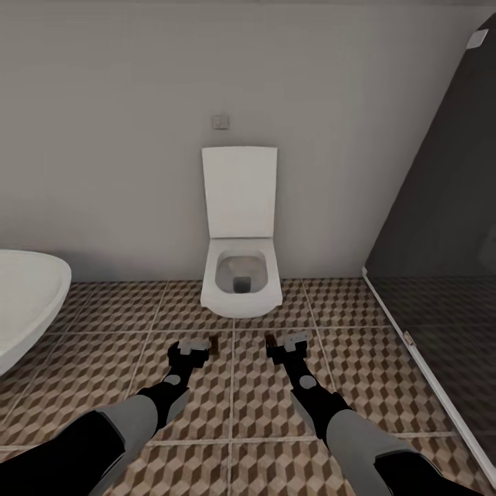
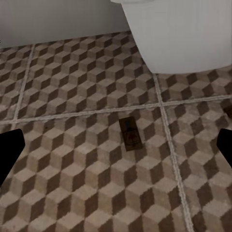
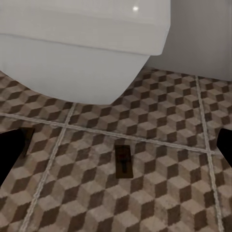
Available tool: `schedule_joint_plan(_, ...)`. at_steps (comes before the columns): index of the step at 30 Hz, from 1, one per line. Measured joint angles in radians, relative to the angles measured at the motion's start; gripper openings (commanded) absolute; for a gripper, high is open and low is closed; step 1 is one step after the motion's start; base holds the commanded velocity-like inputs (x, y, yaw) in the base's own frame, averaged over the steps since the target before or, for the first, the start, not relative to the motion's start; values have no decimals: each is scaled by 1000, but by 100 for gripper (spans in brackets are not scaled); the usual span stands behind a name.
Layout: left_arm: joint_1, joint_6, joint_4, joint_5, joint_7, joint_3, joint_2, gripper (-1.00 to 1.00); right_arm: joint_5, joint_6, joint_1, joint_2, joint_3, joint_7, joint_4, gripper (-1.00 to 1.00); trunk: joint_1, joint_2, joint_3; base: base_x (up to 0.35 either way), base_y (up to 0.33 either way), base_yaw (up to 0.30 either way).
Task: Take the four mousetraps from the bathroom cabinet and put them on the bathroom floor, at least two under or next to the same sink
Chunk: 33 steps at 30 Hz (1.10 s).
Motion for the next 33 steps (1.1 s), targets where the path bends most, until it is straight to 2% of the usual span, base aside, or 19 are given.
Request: schedule_joint_plan(33,0,0,0,0,1,0,0,100,0,0,0,0,0,0,0,100,-127,231,103,0,0,0)
